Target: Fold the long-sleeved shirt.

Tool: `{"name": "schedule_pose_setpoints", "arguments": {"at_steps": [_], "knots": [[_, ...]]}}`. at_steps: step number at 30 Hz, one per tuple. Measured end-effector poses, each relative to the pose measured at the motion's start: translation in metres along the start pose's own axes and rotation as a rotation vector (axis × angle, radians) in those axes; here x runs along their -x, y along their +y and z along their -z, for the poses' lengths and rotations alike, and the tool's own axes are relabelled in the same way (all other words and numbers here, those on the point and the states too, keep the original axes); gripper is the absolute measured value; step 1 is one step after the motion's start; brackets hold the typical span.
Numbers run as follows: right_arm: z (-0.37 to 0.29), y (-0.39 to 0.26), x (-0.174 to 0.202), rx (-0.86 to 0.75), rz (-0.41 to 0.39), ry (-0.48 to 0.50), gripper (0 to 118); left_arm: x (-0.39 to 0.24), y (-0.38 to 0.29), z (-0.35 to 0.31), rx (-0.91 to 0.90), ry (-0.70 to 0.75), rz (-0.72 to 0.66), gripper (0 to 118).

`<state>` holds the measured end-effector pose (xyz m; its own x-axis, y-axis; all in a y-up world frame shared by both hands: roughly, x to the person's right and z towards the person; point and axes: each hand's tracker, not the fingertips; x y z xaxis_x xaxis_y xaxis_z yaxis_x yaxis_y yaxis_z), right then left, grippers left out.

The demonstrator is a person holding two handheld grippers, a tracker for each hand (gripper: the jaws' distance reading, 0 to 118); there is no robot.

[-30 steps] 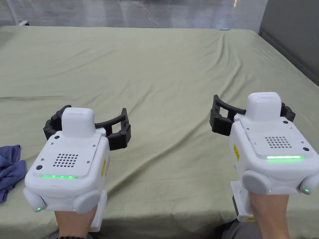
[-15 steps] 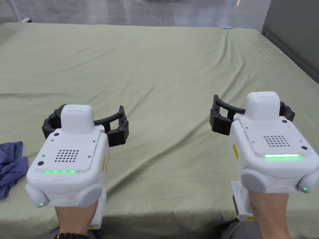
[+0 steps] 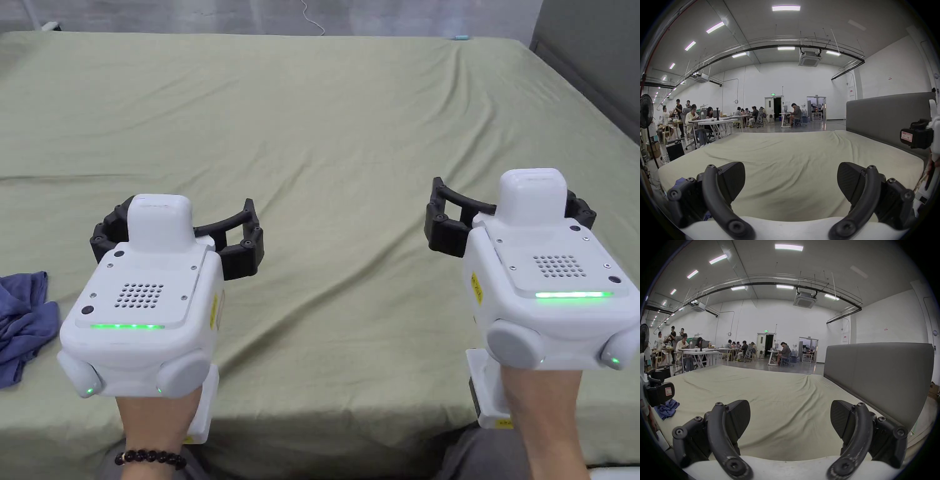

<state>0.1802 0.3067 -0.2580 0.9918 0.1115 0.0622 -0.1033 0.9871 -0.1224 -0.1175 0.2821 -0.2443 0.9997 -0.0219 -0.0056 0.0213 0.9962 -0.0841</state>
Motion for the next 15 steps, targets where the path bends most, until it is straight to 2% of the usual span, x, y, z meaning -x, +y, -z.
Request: {"name": "schedule_pose_setpoints", "arguments": {"at_steps": [15], "knots": [[0.0008, -0.0007, -0.0001, 0.02, 0.013, 0.018, 101, 0.0006, 0.0004, -0.0007, -0.001, -0.004, 0.007, 114]]}}
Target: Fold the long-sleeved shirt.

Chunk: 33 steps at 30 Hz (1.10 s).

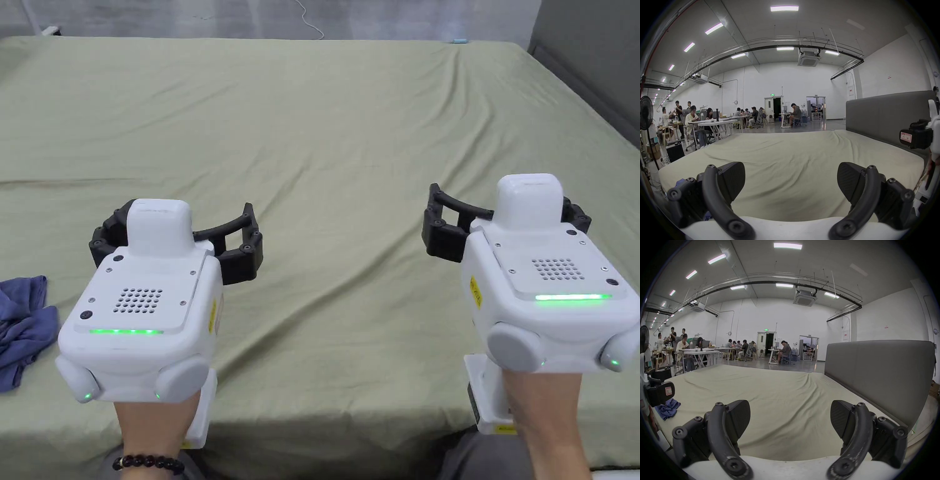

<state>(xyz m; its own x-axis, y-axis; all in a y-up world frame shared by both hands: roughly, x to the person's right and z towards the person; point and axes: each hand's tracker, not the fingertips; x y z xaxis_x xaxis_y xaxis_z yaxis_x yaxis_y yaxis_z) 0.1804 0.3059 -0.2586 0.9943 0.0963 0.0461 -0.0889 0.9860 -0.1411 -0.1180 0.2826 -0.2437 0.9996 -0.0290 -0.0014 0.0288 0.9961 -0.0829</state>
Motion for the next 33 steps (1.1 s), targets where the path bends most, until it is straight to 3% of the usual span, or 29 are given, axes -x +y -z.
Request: {"name": "schedule_pose_setpoints", "arguments": {"at_steps": [8, 15, 18, 21, 24, 26, 30, 33], "knots": [[0.004, 0.003, 0.002, 0.031, 0.004, -0.003, 101, 0.0, 0.0, 0.0, 0.001, 0.005, -0.001, 114], [0.006, 0.023, -0.002, 0.189, 0.187, -0.004, 101, 0.002, 0.002, 0.0, 0.0, 0.015, 0.006, 114], [0.011, 0.027, 0.0, 0.249, 0.182, -0.007, 101, 0.002, 0.004, 0.001, -0.001, 0.012, 0.001, 114], [0.012, 0.021, 0.003, 0.211, 0.167, -0.036, 101, 0.002, 0.005, 0.001, -0.006, 0.01, -0.001, 114], [0.012, 0.022, 0.004, 0.213, 0.073, -0.034, 101, 0.0, 0.005, 0.0, -0.01, 0.008, 0.015, 114], [0.01, 0.021, 0.007, 0.178, 0.063, -0.106, 101, 0.0, 0.005, 0.0, -0.009, 0.006, 0.022, 114], [0.005, 0.024, 0.004, 0.247, 0.096, -0.127, 101, -0.001, 0.004, 0.0, -0.003, 0.004, 0.009, 114], [0.005, 0.019, 0.006, 0.227, 0.064, -0.143, 101, -0.002, 0.004, 0.0, -0.003, 0.007, 0.013, 114]]}}
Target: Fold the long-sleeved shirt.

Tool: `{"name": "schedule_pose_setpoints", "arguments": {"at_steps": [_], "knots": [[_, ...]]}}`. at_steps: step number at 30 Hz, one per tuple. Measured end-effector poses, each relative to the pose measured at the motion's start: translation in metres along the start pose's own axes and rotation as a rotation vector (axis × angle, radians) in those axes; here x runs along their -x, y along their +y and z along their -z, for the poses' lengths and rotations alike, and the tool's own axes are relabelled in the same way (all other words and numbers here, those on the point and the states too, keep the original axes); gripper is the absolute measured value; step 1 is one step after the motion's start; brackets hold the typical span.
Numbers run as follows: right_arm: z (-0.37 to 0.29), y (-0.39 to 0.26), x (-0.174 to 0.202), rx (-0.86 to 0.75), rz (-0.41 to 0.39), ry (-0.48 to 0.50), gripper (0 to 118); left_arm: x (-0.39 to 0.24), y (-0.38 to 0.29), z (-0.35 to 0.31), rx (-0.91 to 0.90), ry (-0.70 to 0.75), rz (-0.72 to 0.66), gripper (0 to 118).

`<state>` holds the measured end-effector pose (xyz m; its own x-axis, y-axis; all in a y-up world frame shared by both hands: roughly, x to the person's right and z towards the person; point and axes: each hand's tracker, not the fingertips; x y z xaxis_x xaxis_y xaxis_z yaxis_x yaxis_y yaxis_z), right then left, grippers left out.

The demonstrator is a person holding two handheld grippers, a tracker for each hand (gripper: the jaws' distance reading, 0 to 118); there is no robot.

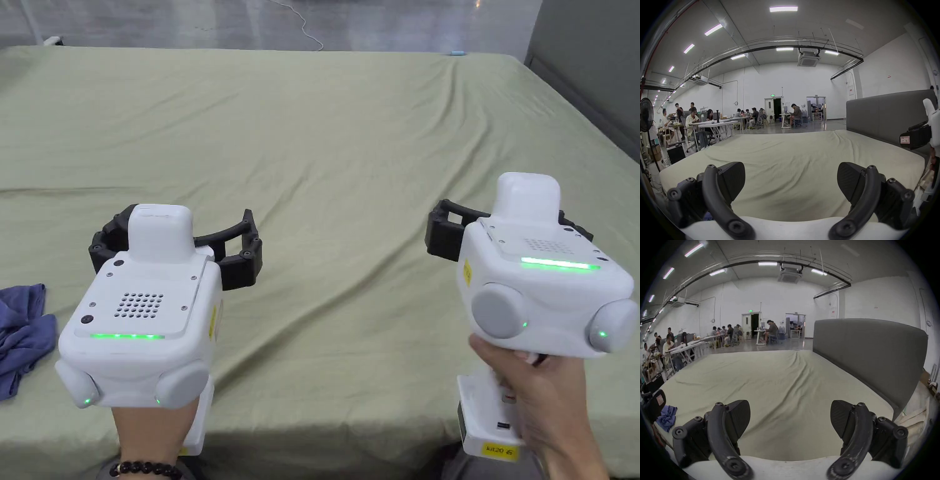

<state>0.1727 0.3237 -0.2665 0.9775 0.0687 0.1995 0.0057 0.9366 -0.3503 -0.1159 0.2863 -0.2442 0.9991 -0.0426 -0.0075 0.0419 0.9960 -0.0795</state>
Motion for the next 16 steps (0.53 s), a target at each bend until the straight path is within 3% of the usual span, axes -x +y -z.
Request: {"name": "schedule_pose_setpoints", "arguments": {"at_steps": [3, 6, 9, 11, 15, 16], "knots": [[-0.003, -0.008, 0.0, -0.056, -0.039, 0.013, 102, -0.001, -0.001, -0.001, 0.001, -0.001, -0.003, 114], [-0.002, -0.012, -0.006, -0.126, -0.011, 0.087, 102, -0.001, -0.002, -0.001, 0.001, -0.001, -0.004, 114], [-0.002, -0.024, -0.013, -0.257, 0.004, 0.058, 102, 0.0, -0.004, -0.002, 0.006, 0.002, -0.005, 114], [0.001, -0.025, -0.013, -0.227, -0.034, -0.025, 102, 0.0, -0.005, -0.002, 0.007, 0.007, -0.004, 114], [0.005, -0.027, -0.019, -0.178, -0.007, 0.098, 102, 0.002, -0.006, -0.001, 0.013, 0.009, -0.012, 114], [0.005, -0.028, -0.02, -0.186, -0.01, 0.091, 102, 0.002, -0.006, -0.001, 0.016, 0.007, -0.016, 114]]}}
